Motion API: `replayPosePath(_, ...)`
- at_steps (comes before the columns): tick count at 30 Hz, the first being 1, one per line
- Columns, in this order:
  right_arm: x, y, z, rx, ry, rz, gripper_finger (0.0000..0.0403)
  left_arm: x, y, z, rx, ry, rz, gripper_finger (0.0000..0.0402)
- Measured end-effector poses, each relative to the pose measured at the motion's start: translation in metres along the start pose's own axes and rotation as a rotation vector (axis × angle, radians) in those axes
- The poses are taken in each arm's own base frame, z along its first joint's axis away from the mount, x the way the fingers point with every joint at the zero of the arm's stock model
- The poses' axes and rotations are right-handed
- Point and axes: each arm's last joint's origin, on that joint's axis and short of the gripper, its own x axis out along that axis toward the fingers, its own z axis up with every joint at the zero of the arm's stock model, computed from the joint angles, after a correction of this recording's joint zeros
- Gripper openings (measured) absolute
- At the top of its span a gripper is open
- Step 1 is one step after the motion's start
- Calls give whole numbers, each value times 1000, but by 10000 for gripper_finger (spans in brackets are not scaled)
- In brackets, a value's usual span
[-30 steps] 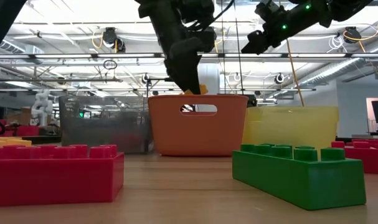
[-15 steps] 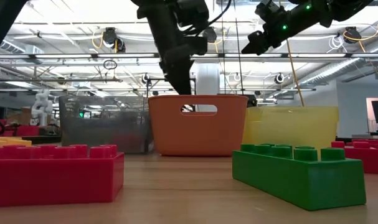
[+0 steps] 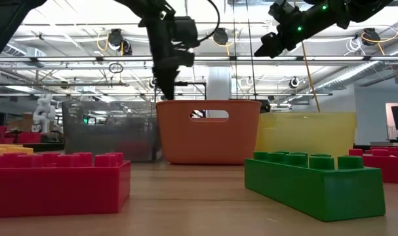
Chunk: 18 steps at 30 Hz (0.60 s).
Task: Sort & place blocks by color
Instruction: Put the red game piece into the black bin
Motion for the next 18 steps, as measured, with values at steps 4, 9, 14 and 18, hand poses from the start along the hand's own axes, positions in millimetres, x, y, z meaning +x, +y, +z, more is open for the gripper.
replayPosePath(4, 0, 0, 0, -5, 0, 0, 226, 0, 6, -8, 229, 111, 118, 234)
replayPosePath(9, 0, 0, 0, -7, 0, 0, 226, 0, 9, 0, 333, 54, 173, 212)
replayPosePath(14, 0, 0, 0, -7, 0, 0, 226, 9, 5, 10, 375, -8, 161, 186)
replayPosePath(18, 0, 0, 0, -10, -1, 1, 226, 39, -1, 9, 420, 103, 104, 176)
